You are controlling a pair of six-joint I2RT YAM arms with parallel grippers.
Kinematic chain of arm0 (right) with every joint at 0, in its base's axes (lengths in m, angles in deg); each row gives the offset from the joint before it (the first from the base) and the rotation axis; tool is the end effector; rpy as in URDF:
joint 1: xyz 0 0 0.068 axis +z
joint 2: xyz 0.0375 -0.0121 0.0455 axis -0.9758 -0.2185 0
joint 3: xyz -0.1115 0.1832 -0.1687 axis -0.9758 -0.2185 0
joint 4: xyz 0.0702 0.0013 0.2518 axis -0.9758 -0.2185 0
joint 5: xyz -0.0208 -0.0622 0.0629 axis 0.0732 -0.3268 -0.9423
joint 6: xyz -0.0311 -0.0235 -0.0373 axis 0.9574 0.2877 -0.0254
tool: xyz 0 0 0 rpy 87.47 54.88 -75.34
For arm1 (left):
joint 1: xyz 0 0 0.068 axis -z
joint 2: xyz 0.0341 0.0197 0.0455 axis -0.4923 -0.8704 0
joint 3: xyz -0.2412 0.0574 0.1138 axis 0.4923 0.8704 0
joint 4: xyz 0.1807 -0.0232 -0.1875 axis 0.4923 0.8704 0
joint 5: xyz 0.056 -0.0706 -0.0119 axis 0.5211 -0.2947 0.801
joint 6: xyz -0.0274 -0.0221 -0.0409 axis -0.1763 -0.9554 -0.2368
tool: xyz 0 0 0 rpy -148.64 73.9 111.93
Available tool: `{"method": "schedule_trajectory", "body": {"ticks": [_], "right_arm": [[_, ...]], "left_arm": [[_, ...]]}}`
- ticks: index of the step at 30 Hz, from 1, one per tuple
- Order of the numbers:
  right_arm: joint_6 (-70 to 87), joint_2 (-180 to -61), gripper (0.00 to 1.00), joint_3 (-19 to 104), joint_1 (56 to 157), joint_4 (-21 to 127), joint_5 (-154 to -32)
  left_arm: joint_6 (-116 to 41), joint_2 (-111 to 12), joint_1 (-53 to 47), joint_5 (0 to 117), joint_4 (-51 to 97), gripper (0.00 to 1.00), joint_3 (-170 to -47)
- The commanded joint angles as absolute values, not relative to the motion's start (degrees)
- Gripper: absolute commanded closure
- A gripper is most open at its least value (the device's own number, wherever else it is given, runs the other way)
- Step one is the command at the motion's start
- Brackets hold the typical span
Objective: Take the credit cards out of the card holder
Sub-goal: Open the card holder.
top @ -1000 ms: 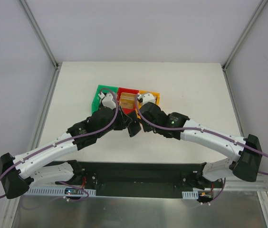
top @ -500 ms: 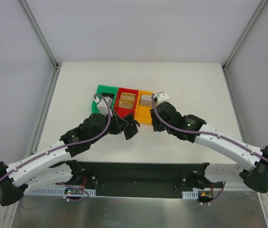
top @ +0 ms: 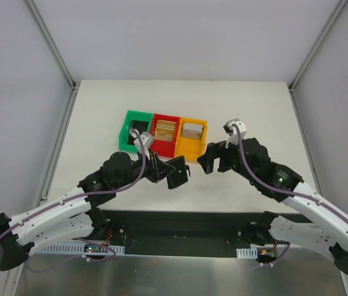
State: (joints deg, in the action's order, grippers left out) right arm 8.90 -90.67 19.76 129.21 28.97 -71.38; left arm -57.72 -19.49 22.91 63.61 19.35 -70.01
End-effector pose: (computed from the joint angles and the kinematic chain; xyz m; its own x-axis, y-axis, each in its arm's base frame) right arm 0.1283 0.1491 0.3463 -0.3060 -0.2067 -0.9293 -0.5896 0.8076 0.0145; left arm 0.1171 -0.1552 0.3005 -0.4847 -0.2329 -0.8431 0.6688 0.5224 -0.5289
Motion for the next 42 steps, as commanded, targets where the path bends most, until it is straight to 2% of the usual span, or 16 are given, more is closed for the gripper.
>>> {"method": "schedule_trajectory", "body": {"ticks": [1,5,9,15,20,31,42], "right_arm": [[6.09,-85.51,0.07,16.08,126.51,40.00,-88.60],[4.07,-84.80,0.14,14.76,125.02,42.13,-96.27],[3.19,-83.74,0.23,12.12,124.22,43.96,-98.65],[1.08,-83.74,0.25,9.92,123.61,47.57,-102.16],[-0.59,-84.18,0.26,9.13,122.64,50.29,-102.96],[-4.54,-87.96,0.34,9.75,120.00,55.66,-108.93],[-5.69,-87.61,0.34,8.16,120.09,58.47,-114.46]], "left_arm": [[-55.46,-19.65,21.75,53.62,11.29,1.00,-69.82],[-58.87,-18.69,16.94,43.80,4.72,1.00,-66.59],[-72.04,-18.68,5.86,28.76,-16.44,1.00,-58.76],[-78.30,-24.04,4.17,20.74,-29.82,1.00,-57.43],[-80.77,-27.03,4.17,17.40,-36.26,1.00,-57.60],[-80.07,-26.16,4.17,16.60,-36.44,1.00,-56.73],[-80.33,-28.09,4.17,17.48,-38.71,1.00,-57.25]]}}
